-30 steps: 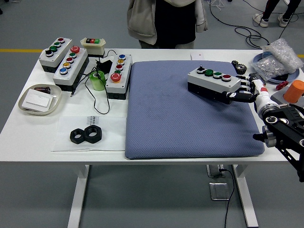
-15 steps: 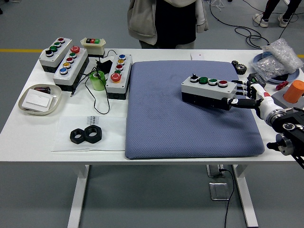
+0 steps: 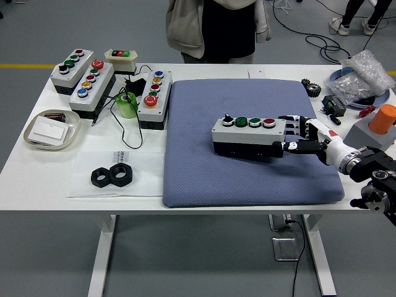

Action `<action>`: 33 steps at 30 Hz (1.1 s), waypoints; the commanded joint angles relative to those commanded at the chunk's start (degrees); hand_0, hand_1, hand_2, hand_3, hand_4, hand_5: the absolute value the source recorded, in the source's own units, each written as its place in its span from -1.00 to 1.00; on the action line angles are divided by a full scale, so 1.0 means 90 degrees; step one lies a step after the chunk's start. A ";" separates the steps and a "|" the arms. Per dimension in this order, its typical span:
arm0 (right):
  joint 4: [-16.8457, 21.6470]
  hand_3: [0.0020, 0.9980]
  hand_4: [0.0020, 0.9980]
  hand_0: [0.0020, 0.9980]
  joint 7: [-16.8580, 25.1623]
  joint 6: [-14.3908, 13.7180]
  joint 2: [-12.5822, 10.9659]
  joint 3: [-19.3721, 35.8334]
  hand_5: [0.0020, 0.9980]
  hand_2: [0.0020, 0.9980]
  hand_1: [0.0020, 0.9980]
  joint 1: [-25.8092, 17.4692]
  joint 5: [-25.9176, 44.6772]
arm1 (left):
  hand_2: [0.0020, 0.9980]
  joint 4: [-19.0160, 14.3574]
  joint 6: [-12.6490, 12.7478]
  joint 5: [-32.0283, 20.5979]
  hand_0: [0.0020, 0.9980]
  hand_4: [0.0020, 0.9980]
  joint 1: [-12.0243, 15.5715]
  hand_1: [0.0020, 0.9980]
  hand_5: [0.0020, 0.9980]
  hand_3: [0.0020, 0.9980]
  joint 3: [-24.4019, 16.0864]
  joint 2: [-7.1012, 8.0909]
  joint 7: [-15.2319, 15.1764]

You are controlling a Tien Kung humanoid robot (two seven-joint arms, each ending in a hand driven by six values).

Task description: Pick up the button,place it on the desk,press the button,press the button

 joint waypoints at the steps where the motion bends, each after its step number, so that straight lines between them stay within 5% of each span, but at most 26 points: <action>1: 0.0005 0.12 0.48 -0.14 0.0003 0.0124 -0.0001 -0.0025 -1.00 -0.14 -0.25 0.0001 -0.0028 | 0.72 0.0000 -0.0001 0.0000 0.49 0.09 0.0000 0.57 1.00 0.55 0.0001 0.0000 -0.0001; 18: 0.0066 0.12 0.45 -0.08 -0.0054 0.1133 -0.0012 0.0146 -1.00 -0.12 -0.20 0.0008 -0.1177 | 0.71 -0.0008 0.0002 -0.0072 0.49 0.09 -0.0024 0.57 1.00 0.55 0.0045 0.0002 -0.0022; 19: 0.0071 0.63 0.26 0.22 -0.0031 0.1169 -0.0013 0.0174 -1.00 0.18 0.15 0.0006 -0.1295 | 0.71 -0.0008 0.0002 -0.0074 0.49 0.09 -0.0024 0.57 1.00 0.55 0.0045 0.0001 -0.0023; 24: 0.0090 0.63 0.26 0.22 -0.0023 0.1394 -0.0034 0.0280 -1.00 0.18 0.15 0.0017 -0.1700 | 0.71 -0.0013 -0.0001 -0.0114 0.49 0.09 -0.0041 0.57 1.00 0.55 0.0079 0.0012 -0.0039; 25: 0.0090 0.88 0.38 0.64 -0.0031 0.1407 -0.0037 0.0288 -1.00 0.45 0.44 0.0022 -0.1753 | 0.71 -0.0012 -0.0001 -0.0115 0.49 0.08 -0.0044 0.57 1.00 0.55 0.0079 0.0012 -0.0039; 30: 0.0053 0.88 0.38 0.64 -0.0052 0.1355 -0.0038 0.0359 -1.00 0.45 0.44 0.0025 -0.1941 | 0.71 -0.0013 0.0000 -0.0125 0.49 0.08 -0.0050 0.57 1.00 0.55 0.0086 0.0014 -0.0040; 31: 0.0046 1.00 0.45 0.88 -0.0048 0.1345 -0.0040 0.0372 -1.00 0.67 0.65 0.0025 -0.1964 | 0.71 -0.0013 0.0001 -0.0129 0.49 0.08 -0.0050 0.57 1.00 0.55 0.0086 0.0014 -0.0041; 33: 0.0033 1.00 0.45 0.88 -0.0027 0.1271 -0.0040 0.0393 -1.00 0.67 0.65 0.0025 -0.1998 | 0.71 -0.0014 0.0002 -0.0134 0.49 0.08 -0.0049 0.57 1.00 0.55 0.0091 0.0015 -0.0043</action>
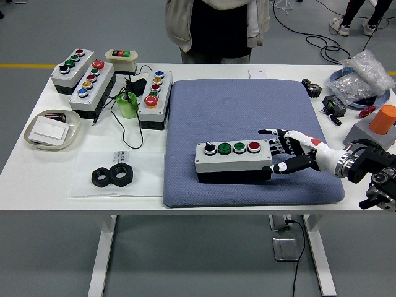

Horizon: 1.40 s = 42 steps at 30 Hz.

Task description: Pick up the button,place it on the desk,press the button,press the button

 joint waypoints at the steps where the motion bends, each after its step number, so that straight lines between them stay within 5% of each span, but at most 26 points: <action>1: -0.0015 1.00 0.45 0.88 0.0021 -0.0082 0.0004 0.0017 -1.00 0.67 0.65 0.0003 -0.0036 | 0.71 0.0000 0.0001 0.0002 0.49 0.08 0.0001 0.57 1.00 0.55 0.0000 0.0000 0.0001; 3: -0.0029 1.00 0.45 0.88 0.0042 -0.0149 0.0009 0.0042 -1.00 0.67 0.65 0.0006 -0.0065 | 0.71 0.0000 0.0000 0.0016 0.49 0.08 -0.0001 0.57 1.00 0.55 -0.0007 0.0001 0.0006; 4: -0.0032 1.00 0.52 1.00 0.0048 -0.0163 0.0011 0.0052 -1.00 0.87 0.79 0.0006 -0.0070 | 0.71 0.0001 -0.0001 0.0023 0.49 0.08 -0.0002 0.57 1.00 0.55 -0.0009 0.0001 0.0008; 17: 0.0173 1.00 0.60 1.00 -0.0026 -0.0073 -0.0069 0.0253 -1.00 1.00 0.89 -0.0037 -0.0356 | 0.71 0.0009 -0.0003 -0.0001 0.49 0.08 -0.0005 0.57 1.00 0.55 0.0000 0.0009 -0.0007; 24: 0.0713 1.00 0.62 1.00 -0.0135 -0.0045 -0.0251 0.0683 -1.00 1.00 0.91 -0.0106 -0.0544 | 0.71 0.0015 -0.0007 0.0035 0.49 0.08 0.0001 0.57 1.00 0.55 -0.0024 0.0010 0.0003; 27: 0.1207 1.00 0.62 1.00 -0.0243 -0.0438 -0.0393 0.0784 -1.00 1.00 0.91 -0.0219 -0.0622 | 0.71 0.0018 -0.0008 0.0060 0.49 0.08 0.0012 0.57 1.00 0.55 -0.0035 0.0012 0.0008; 28: 0.1305 1.00 0.29 0.86 -0.0289 -0.0544 -0.0416 0.0792 -1.00 0.53 0.48 -0.0238 -0.0667 | 0.71 0.0018 -0.0008 0.0064 0.49 0.08 0.0015 0.57 1.00 0.55 -0.0038 0.0011 0.0009; 33: 0.2083 1.00 0.29 0.86 -0.0917 -0.1760 -0.0616 0.0767 -1.00 0.53 0.48 -0.0338 -0.1938 | 0.71 0.0020 -0.0013 0.0099 0.49 0.08 0.0032 0.57 1.00 0.55 -0.0056 0.0018 0.0017; 34: 0.2235 0.64 0.30 -0.17 -0.1070 -0.1996 -0.0667 0.0720 -1.00 -0.37 -0.54 -0.0357 -0.2228 | 0.71 0.0021 -0.0015 0.0122 0.49 0.08 0.0035 0.57 1.00 0.55 -0.0067 0.0020 0.0025; 36: 0.2386 0.64 0.30 -0.17 -0.1210 -0.2256 -0.0710 0.0656 -1.00 -0.37 -0.54 -0.0373 -0.2739 | 0.71 0.0022 -0.0016 0.0136 0.49 0.08 0.0040 0.57 1.00 0.55 -0.0077 0.0021 0.0030; 39: 0.2570 0.64 0.30 -0.17 -0.1307 -0.2245 -0.0767 0.0561 -1.00 -0.37 -0.54 -0.0419 -0.3298 | 0.71 0.0023 -0.0019 0.0168 0.49 0.08 0.0048 0.57 1.00 0.55 -0.0095 0.0022 0.0041; 40: 0.2636 0.44 0.10 -0.64 -0.1337 -0.2173 -0.0790 0.0535 -1.00 -0.70 -0.98 -0.0441 -0.3452 | 0.71 0.0022 -0.0019 0.0174 0.49 0.08 0.0052 0.57 1.00 0.55 -0.0098 0.0023 0.0042; 42: 0.2711 0.44 0.10 -0.64 -0.1374 -0.2070 -0.0818 0.0507 -1.00 -0.70 -0.98 -0.0469 -0.3620 | 0.71 0.0022 -0.0020 0.0177 0.49 0.08 0.0056 0.57 1.00 0.55 -0.0100 0.0024 0.0042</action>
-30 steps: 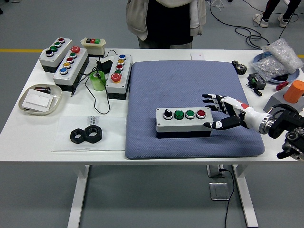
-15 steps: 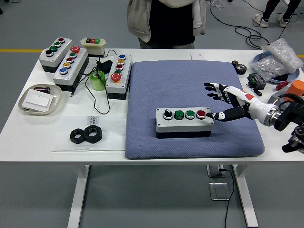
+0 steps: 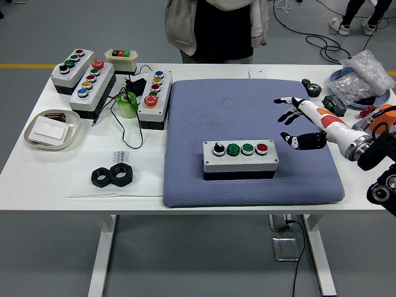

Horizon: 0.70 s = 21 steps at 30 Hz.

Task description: Pick up the button,place it on the desk,press the button,press the button

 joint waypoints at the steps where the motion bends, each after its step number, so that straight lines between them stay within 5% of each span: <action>1: 0.0049 0.44 0.10 -0.64 -0.0027 0.0079 -0.0018 -0.0019 -1.00 -0.70 -0.98 -0.0019 -0.0083 | 0.71 0.0000 -0.0001 0.0003 0.49 0.08 0.0004 0.57 1.00 0.55 -0.0002 0.0001 0.0000; 21: 0.0411 0.37 0.00 -0.76 -0.0263 0.0609 -0.0101 -0.0282 -1.00 -0.81 -1.00 -0.0070 -0.0552 | 0.71 -0.0001 -0.0003 -0.0101 0.49 0.09 -0.0030 0.57 1.00 0.55 0.0063 0.0011 -0.0033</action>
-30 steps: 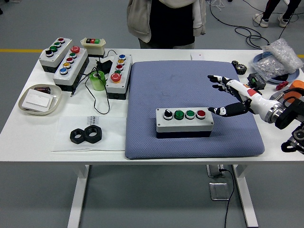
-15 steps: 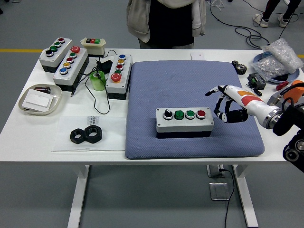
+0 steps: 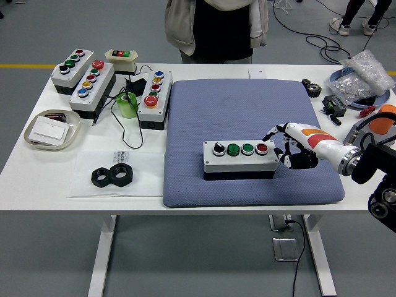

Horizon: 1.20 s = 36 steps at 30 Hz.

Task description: Pick up the button,place it on the desk,press the button,press the button

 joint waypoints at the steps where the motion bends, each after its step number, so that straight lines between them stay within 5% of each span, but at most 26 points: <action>1: -0.0007 0.37 0.01 -0.76 -0.0008 0.0004 0.0007 -0.0022 -1.00 -0.81 -1.00 0.0006 -0.0002 | 0.71 -0.0001 0.0000 -0.0002 0.49 0.09 -0.0001 0.57 1.00 0.55 0.0002 0.0000 -0.0001; 22: -0.0318 0.37 0.02 -0.76 -0.0140 0.0160 0.0115 -0.0365 -1.00 -0.81 -1.00 0.0127 -0.0015 | 0.71 0.0002 -0.0002 -0.0017 0.49 0.08 -0.0019 0.57 1.00 0.55 0.0001 0.0001 -0.0001; 36: 0.0156 0.38 0.02 -0.75 -0.0119 -0.0072 0.0160 -0.0218 -1.00 -0.81 -1.00 0.0226 -0.0040 | 0.71 -0.0001 -0.0002 -0.0034 0.50 0.09 -0.0021 0.57 1.00 0.55 0.0012 0.0005 -0.0004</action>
